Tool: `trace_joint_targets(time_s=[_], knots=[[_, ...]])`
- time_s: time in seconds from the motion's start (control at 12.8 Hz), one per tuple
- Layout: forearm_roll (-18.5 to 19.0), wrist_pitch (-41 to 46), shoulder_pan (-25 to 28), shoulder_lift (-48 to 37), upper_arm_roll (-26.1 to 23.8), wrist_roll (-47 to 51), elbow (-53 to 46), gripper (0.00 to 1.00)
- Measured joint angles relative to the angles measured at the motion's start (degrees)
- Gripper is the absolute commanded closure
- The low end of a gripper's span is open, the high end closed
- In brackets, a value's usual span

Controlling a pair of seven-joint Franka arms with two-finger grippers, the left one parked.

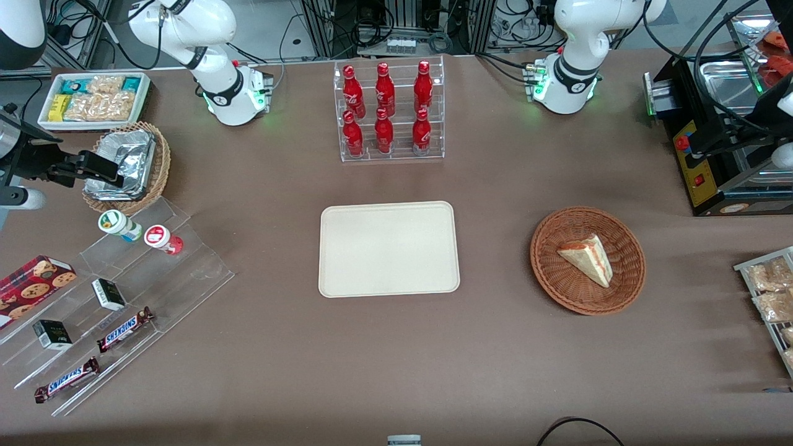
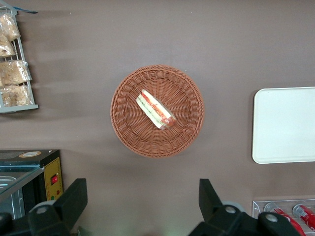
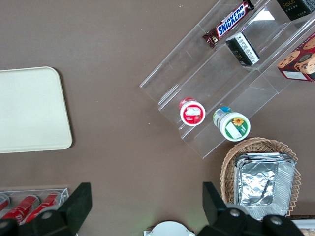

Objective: Place green gum on tray
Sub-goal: 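Move the right gripper over the green sunflower-labelled gum tub on the stand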

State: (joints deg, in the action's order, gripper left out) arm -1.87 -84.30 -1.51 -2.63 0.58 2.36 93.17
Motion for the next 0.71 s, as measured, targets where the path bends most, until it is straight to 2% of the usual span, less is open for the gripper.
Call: trace_joint_targets(time_s=[0.47,0.71], knots=[[0.0,-0.4,-0.3,0.7,0.9,-0.9,3.3,0.0],[0.0,-5.2,-1.1,0.8,2.6,-7.2,7.4,0.0]])
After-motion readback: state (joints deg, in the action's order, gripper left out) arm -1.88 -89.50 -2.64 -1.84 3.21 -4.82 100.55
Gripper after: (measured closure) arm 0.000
